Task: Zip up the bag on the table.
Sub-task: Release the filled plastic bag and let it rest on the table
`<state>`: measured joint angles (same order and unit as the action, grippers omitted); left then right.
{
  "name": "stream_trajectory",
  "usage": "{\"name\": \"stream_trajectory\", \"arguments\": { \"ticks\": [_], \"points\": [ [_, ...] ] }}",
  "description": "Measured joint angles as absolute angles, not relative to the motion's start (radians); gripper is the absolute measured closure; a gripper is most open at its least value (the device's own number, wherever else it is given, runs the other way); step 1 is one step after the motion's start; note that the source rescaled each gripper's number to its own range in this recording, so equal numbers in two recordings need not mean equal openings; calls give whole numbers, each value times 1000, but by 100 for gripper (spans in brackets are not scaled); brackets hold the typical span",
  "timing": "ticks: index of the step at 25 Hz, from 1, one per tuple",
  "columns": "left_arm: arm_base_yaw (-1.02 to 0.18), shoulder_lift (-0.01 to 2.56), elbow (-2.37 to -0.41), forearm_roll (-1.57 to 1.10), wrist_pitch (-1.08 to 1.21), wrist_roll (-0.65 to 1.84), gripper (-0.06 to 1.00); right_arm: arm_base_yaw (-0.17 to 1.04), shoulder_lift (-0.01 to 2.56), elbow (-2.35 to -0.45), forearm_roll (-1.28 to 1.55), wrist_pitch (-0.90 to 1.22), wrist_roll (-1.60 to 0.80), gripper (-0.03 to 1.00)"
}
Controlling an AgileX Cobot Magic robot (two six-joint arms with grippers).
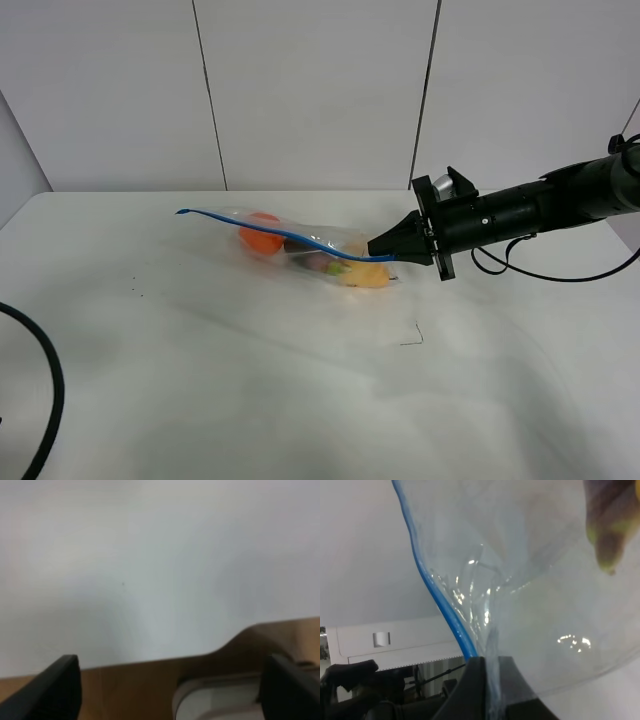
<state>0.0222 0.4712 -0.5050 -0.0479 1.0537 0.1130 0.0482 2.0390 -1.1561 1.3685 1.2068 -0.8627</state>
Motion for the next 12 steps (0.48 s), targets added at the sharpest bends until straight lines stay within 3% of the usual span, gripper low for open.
{"name": "stream_trajectory", "arguments": {
  "ticks": [12],
  "points": [
    [22, 66, -501, -47, 1056, 113, -6, 48, 2039, -1156, 1367, 1207, -863, 97]
  ]
}}
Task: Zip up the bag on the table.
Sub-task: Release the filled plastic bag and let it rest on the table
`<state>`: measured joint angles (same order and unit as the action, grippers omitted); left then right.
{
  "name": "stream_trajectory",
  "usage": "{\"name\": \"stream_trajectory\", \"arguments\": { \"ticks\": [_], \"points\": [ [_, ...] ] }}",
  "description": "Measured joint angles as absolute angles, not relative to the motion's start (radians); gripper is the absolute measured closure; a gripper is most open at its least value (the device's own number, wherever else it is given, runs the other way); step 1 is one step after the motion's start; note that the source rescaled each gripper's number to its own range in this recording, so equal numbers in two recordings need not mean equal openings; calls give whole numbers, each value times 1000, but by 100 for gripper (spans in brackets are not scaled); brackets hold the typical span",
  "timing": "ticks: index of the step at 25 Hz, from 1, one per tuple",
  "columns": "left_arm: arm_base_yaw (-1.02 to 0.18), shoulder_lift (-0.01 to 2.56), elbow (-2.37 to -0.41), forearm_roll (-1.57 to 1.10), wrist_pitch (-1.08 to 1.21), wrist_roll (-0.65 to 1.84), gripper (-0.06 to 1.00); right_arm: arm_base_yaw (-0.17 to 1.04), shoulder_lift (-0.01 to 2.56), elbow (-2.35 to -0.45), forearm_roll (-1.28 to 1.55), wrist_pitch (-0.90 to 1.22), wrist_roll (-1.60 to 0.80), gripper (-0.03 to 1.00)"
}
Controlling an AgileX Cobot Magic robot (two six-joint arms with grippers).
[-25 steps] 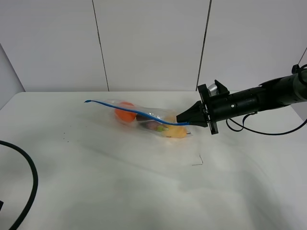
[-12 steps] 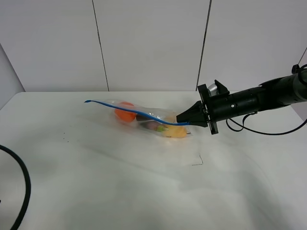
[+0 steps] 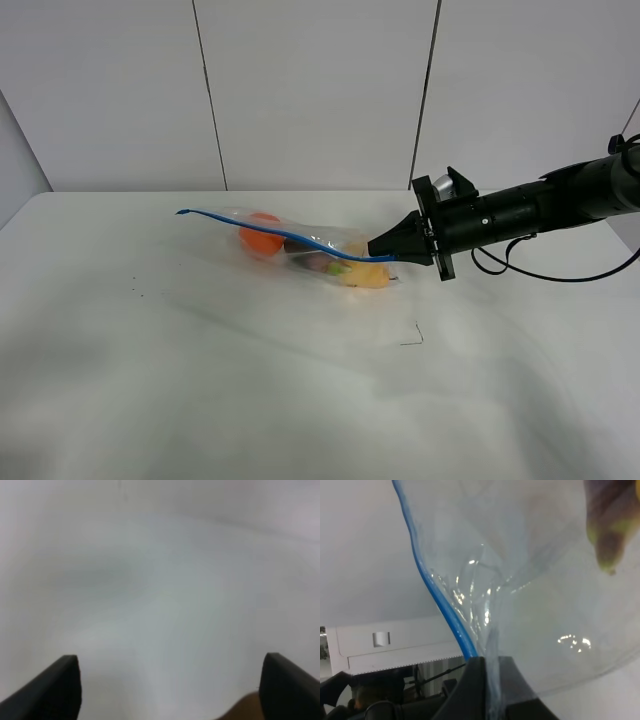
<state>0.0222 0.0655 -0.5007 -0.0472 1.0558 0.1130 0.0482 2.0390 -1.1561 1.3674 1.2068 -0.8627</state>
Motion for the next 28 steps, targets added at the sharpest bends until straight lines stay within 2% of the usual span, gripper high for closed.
{"name": "stream_trajectory", "arguments": {
  "ticks": [10, 16, 28],
  "points": [
    [18, -5, -501, -47, 1057, 113, -6, 48, 2039, -1156, 1365, 1207, -863, 97],
    [-45, -5, -501, -47, 1057, 114, -6, 48, 2039, -1156, 1365, 1207, -863, 97],
    [-13, -5, -501, -47, 1057, 113, -6, 48, 2039, -1156, 1365, 1207, -863, 97]
  ]
}}
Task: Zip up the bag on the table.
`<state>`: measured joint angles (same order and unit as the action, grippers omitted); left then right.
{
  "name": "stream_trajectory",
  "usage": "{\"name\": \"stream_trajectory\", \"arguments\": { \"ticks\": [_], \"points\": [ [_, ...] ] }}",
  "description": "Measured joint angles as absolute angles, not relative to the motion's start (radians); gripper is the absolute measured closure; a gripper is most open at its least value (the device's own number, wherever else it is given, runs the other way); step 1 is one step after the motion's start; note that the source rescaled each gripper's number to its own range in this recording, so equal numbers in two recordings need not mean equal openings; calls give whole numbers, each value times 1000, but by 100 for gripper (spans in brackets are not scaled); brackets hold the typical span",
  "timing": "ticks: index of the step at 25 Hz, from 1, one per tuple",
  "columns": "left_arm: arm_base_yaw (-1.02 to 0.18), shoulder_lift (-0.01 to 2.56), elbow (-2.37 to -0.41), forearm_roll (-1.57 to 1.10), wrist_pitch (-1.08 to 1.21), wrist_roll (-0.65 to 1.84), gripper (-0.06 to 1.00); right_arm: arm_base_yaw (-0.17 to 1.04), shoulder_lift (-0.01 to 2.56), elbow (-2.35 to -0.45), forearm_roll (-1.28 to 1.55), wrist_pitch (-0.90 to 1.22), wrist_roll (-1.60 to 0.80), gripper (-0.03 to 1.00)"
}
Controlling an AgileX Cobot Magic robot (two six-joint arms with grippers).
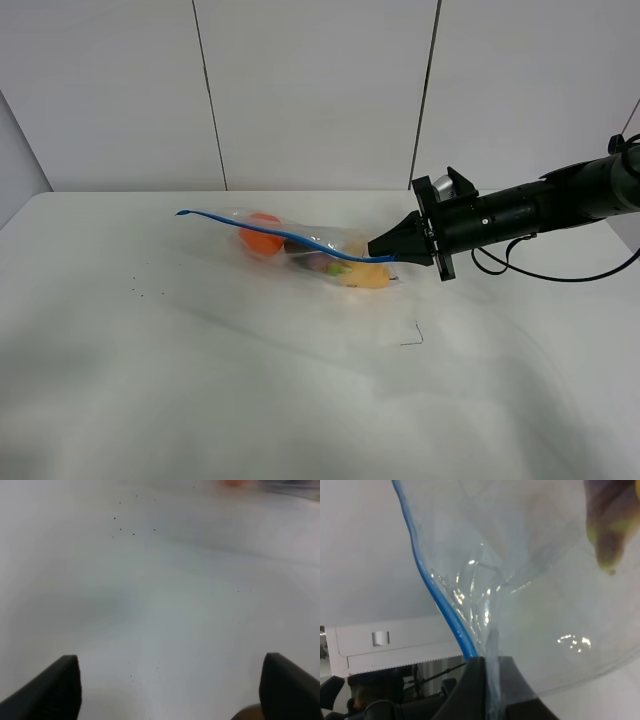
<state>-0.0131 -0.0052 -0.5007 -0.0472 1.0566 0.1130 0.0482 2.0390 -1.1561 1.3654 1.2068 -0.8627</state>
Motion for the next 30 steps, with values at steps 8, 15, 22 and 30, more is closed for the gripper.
{"name": "stream_trajectory", "arguments": {
  "ticks": [8, 15, 22, 30],
  "points": [
    [-13, -5, -501, -47, 1057, 113, -6, 48, 2039, -1163, 1232, 1186, -764, 25],
    [-13, -5, -501, -47, 1057, 113, -6, 48, 2039, -1370, 717, 1112, -465, -2],
    [-13, -5, -501, -47, 1057, 113, -6, 48, 2039, -1581, 219, 1085, -217, -2],
    [-13, -5, -501, -47, 1057, 113, -6, 48, 2037, -1605, 95, 1211, -153, -2]
  ]
}}
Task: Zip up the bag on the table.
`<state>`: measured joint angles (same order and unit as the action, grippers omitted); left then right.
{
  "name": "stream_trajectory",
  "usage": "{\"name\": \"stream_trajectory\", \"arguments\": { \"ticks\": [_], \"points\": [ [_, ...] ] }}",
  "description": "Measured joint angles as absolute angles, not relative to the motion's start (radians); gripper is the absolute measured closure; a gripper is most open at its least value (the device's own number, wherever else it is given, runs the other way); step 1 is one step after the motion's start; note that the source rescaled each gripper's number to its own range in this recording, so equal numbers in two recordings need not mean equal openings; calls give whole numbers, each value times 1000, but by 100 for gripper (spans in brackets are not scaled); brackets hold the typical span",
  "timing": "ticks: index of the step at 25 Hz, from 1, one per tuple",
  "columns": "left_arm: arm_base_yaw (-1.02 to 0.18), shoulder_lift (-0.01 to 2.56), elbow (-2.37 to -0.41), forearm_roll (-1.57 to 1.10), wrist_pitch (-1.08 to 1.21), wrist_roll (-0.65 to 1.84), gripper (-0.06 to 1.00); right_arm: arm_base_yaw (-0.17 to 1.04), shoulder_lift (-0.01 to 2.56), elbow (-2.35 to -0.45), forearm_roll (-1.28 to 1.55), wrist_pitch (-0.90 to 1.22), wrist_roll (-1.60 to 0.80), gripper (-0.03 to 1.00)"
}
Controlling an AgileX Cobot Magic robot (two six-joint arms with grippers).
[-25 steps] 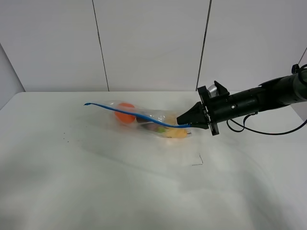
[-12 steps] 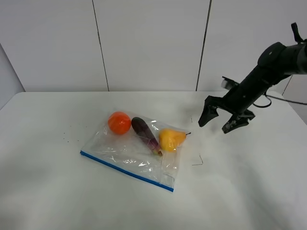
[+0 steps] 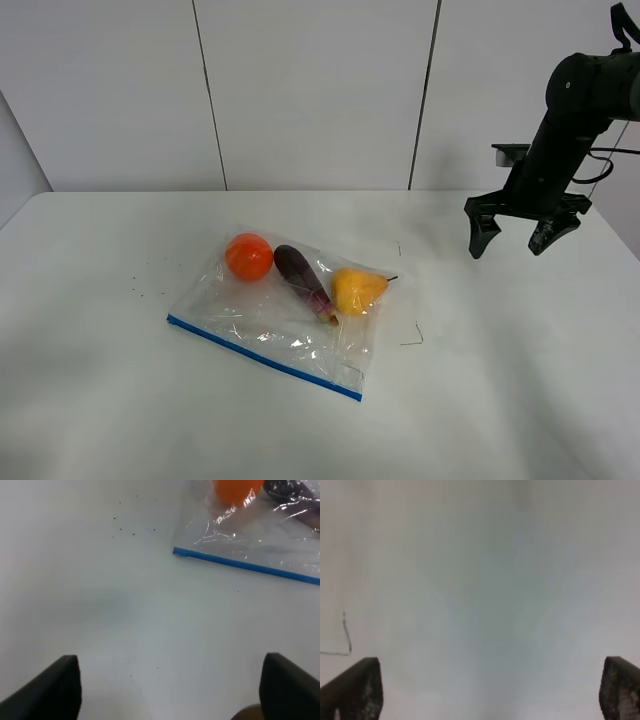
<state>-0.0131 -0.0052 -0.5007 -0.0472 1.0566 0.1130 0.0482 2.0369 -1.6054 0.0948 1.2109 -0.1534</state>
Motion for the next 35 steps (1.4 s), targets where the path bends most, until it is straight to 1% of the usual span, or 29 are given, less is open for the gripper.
{"name": "stream_trajectory", "arguments": {
  "ticks": [4, 7, 12, 21, 24, 29, 35],
  "points": [
    [-13, -5, -501, -47, 1057, 113, -6, 48, 2015, -1582, 95, 1214, -141, -2],
    [-13, -5, -501, -47, 1057, 113, -6, 48, 1959, -1523, 94, 1214, -138, -2],
    [-13, -5, -501, -47, 1057, 113, -6, 48, 1782, -1336, 91, 1214, -135, -2],
    [-13, -5, -501, -47, 1057, 113, -6, 48, 1318, -908, 91, 1214, -130, 0],
    [-13, -5, -501, -47, 1057, 113, -6, 48, 1144, -776, 91, 1173, -125, 2],
    [-13, -5, -501, -47, 1057, 113, -6, 48, 819, -640, 91, 1062, -119, 2],
    [-13, -5, -501, -47, 1057, 113, -6, 48, 483, -562, 94, 1042, -93, 2]
  ]
}}
